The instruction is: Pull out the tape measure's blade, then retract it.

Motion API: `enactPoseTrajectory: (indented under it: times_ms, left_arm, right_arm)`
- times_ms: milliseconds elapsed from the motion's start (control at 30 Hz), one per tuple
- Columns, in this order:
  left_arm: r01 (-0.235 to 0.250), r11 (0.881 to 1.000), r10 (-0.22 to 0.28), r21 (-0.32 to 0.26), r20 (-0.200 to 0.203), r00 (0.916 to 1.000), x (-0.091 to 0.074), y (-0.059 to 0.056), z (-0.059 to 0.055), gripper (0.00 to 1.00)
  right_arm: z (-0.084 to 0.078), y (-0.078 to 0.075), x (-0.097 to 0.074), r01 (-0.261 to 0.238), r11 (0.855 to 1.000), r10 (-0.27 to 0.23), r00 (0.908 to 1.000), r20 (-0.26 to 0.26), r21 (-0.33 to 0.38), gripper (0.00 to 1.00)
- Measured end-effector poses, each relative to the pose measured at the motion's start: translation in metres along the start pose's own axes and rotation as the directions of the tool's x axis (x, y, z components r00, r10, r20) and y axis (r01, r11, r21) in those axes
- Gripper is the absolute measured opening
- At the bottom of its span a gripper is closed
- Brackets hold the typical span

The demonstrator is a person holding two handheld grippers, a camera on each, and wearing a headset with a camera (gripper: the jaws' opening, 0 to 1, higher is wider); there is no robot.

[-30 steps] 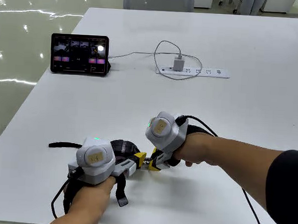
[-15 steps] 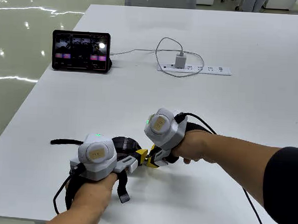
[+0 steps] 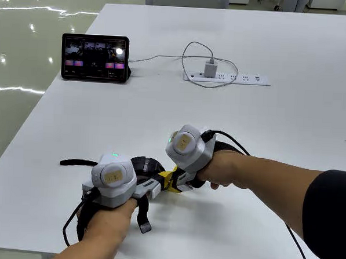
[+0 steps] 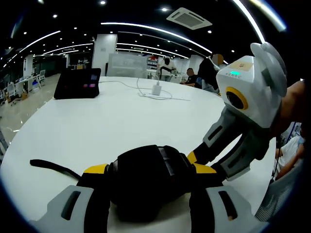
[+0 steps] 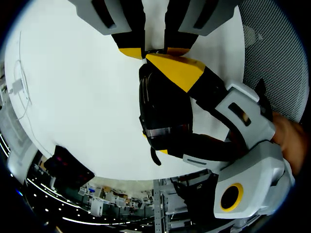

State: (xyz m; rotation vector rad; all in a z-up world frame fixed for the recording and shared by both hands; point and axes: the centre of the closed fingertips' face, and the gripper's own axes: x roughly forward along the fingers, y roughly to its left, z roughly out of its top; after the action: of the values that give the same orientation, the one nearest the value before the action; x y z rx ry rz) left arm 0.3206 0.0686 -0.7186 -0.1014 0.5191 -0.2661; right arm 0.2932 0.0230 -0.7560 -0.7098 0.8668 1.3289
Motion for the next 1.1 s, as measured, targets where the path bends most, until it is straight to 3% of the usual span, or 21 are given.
enactPoseTrajectory:
  times_ms: [567, 767, 867, 1100]
  left_arm:
    - [-0.006, 1.000, 0.006, 0.010, 0.025, 0.9997, 0.001, -0.001, 0.001, 0.65]
    - [-0.014, 0.999, 0.013, 0.032, 0.023, 0.9996, 0.001, -0.002, 0.000, 0.65]
    - [-0.013, 1.000, 0.012, 0.029, 0.022, 0.9997, 0.001, -0.001, 0.000, 0.65]
    - [-0.007, 1.000, 0.006, 0.026, 0.020, 0.9998, 0.001, -0.003, -0.001, 0.68]
  right_arm:
    - [0.000, 0.001, 0.000, 0.029, 1.000, -0.029, 0.9988, 0.040, -0.007, 0.12]
    - [-0.002, 0.000, -0.002, 0.073, 0.997, -0.075, 0.9954, 0.059, 0.040, 0.15]
    - [-0.008, -0.001, -0.006, 0.090, 0.995, -0.093, 0.9943, 0.052, 0.045, 0.20]
    - [-0.026, -0.004, -0.020, 0.122, 0.989, -0.128, 0.9892, 0.071, 0.085, 0.20]
